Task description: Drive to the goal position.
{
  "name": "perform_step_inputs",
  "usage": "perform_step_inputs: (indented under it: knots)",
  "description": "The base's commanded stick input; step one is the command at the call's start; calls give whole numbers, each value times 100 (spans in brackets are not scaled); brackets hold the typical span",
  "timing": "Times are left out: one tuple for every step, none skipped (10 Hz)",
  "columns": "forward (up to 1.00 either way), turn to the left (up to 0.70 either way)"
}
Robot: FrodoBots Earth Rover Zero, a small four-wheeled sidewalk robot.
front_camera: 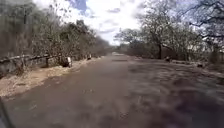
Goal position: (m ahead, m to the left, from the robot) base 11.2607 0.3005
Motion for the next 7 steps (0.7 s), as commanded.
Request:
perform_step_inputs:
  knots:
    - [70,0]
    - [70,0]
    - [70,0]
    - [70,0]
    - [70,0]
    - [70,0]
    - [70,0]
